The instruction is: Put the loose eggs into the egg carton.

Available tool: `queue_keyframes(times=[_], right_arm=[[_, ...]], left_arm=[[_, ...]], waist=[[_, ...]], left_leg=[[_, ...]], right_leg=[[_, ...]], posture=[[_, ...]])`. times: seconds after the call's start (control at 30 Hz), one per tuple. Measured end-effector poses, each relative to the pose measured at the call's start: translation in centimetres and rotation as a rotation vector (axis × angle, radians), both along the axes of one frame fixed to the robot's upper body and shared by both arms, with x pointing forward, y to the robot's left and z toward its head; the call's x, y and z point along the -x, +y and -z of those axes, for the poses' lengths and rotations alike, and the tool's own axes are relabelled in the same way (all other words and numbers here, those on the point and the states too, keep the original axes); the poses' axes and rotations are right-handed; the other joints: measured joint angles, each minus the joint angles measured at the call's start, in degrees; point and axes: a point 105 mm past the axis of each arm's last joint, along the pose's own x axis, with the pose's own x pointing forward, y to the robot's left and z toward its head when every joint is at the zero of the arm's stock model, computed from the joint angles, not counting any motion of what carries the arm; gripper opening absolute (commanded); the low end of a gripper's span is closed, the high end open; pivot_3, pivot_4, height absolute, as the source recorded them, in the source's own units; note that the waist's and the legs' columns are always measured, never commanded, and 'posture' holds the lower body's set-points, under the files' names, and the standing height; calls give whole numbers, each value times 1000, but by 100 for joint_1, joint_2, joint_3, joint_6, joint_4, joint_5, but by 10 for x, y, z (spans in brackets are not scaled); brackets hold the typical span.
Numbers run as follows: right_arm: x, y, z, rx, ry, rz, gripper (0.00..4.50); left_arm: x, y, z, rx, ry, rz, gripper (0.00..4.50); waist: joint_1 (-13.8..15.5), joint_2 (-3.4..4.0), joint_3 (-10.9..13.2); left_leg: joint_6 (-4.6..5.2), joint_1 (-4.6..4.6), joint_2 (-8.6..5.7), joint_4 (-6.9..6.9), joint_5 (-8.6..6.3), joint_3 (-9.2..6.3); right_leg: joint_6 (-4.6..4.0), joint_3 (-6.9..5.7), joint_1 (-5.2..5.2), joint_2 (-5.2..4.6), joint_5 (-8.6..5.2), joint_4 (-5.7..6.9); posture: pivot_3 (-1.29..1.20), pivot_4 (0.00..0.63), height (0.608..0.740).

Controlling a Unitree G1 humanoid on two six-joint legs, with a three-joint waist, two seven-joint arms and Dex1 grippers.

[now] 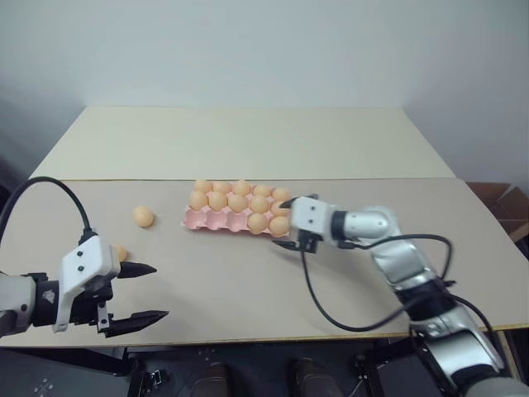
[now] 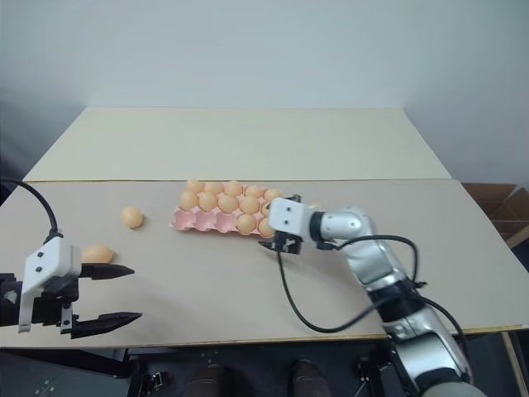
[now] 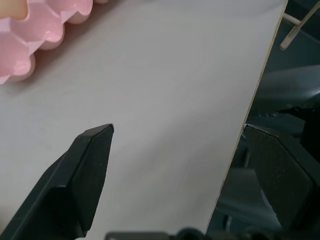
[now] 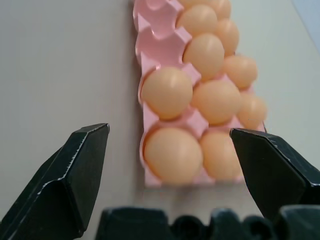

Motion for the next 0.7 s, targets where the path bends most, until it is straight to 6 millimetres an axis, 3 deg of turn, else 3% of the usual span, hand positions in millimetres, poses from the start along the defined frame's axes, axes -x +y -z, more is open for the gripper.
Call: queue_keyframes(times=[0.17,0.3,0.47,0.7], right_arm=[[28,-53,-6,-12,135,138,4475],[43,-81,1,5,206,243,4475],[51,-96,4,-7,218,324,4475],[39,-99,7,-26,205,371,4475]], left_arm=[[-3,-2,0,4,-8,18,4500],[-4,-1,3,4,-3,19,4500],[-6,-1,5,3,3,23,4500],[-11,-2,4,3,-13,35,4500]], waist=[[-20,-2,-1],[-19,-2,-1],[-30,-3,-1],[-30,-6,-2]], left_leg=[[-1,6,0,0,-1,1],[-1,7,0,-2,-1,1],[-1,8,-1,-1,-1,4],[-1,2,-3,-1,-1,6]], right_leg=[[-7,4,0,1,-5,0],[-7,8,0,1,-6,-3],[-4,13,0,-1,-4,-4],[0,16,-2,-2,-2,-10]], posture=[[0,150,740],[0,150,740],[0,150,740],[0,150,740]])
